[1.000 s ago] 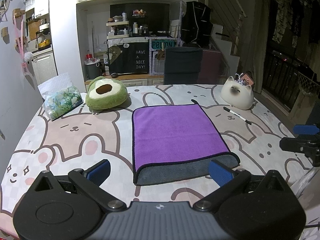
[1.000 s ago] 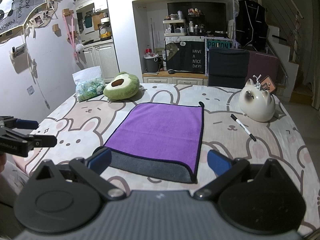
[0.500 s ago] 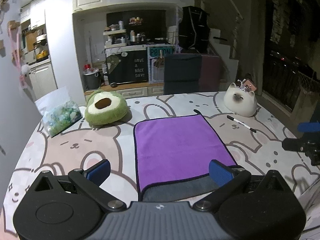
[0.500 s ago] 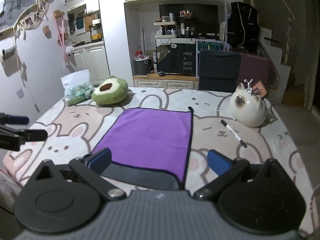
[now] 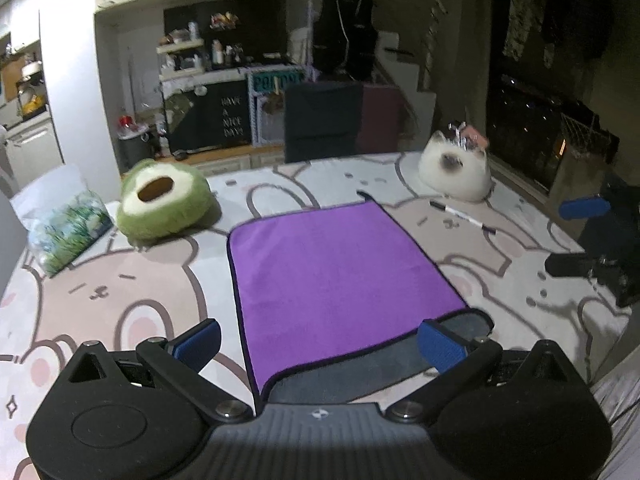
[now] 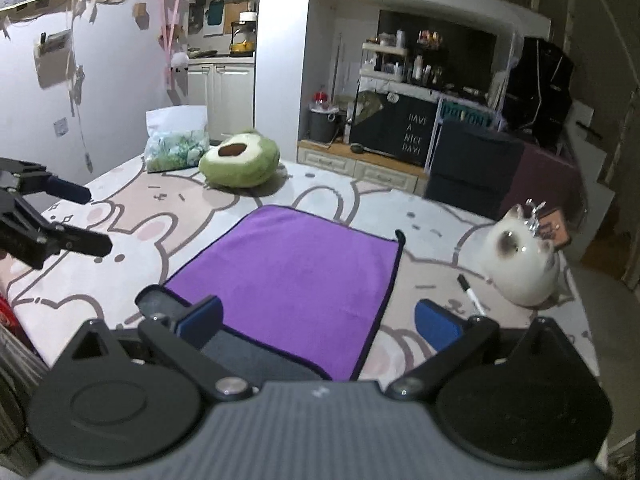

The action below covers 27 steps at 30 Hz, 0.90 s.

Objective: Fold towel

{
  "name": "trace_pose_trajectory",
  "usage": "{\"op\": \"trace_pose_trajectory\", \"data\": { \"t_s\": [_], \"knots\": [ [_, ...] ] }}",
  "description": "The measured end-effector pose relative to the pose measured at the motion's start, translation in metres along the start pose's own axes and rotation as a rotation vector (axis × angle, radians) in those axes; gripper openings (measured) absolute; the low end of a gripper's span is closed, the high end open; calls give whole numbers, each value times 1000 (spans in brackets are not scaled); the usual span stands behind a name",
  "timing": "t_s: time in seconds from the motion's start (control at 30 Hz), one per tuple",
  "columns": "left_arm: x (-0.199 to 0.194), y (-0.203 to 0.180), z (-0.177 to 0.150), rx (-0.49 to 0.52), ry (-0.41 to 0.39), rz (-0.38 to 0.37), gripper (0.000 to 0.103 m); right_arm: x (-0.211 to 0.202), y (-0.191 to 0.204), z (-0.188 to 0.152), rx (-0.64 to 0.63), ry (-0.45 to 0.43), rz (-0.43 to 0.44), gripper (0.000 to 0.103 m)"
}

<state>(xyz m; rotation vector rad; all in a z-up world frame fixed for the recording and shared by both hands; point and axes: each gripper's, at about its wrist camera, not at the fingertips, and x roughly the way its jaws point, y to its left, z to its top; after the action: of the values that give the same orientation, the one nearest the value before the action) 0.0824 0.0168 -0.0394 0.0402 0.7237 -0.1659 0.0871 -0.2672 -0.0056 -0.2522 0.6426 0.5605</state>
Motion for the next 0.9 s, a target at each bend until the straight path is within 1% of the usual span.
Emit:
{"op": "trace_pose_trajectory", "data": {
  "t_s": [0.1, 0.27, 0.33, 0.4, 0.5, 0.6, 0.67, 0.7, 0.77, 0.8, 0.83, 0.87, 0.9],
  "knots": [
    [16, 8, -8, 3, 30, -18, 103, 13, -7, -2, 11, 38, 22, 102],
    [37, 21, -19, 4, 79, -57, 103, 36, -19, -11, 23, 71, 32, 102],
    [45, 26, -23, 0, 93, -105, 103, 46, -26, -17, 39, 83, 46, 103],
    [52, 31, -26, -12, 103, -131, 102, 57, -34, -22, 61, 90, 53, 103],
    [65, 36, -30, -33, 128, -144, 99, 74, -45, -31, 92, 113, 59, 103],
    [78, 42, -34, -37, 165, -144, 98, 92, -55, -40, 131, 170, 81, 103],
    [86, 48, -36, -46, 194, -153, 98, 103, -58, -47, 128, 195, 90, 103],
    [89, 51, -38, -55, 205, -158, 97, 106, -59, -50, 121, 203, 95, 103],
    [92, 57, -39, -77, 232, -166, 88, 112, -62, -53, 111, 227, 121, 103],
    [94, 60, -40, -89, 246, -166, 82, 116, -63, -54, 116, 246, 131, 102],
    [95, 62, -40, -100, 256, -165, 77, 119, -64, -56, 123, 269, 135, 96],
    [97, 64, -41, -106, 263, -167, 74, 124, -64, -57, 125, 296, 143, 90],
    [98, 66, -41, -110, 266, -173, 68, 127, -64, -58, 120, 313, 149, 79]
  ]
}}
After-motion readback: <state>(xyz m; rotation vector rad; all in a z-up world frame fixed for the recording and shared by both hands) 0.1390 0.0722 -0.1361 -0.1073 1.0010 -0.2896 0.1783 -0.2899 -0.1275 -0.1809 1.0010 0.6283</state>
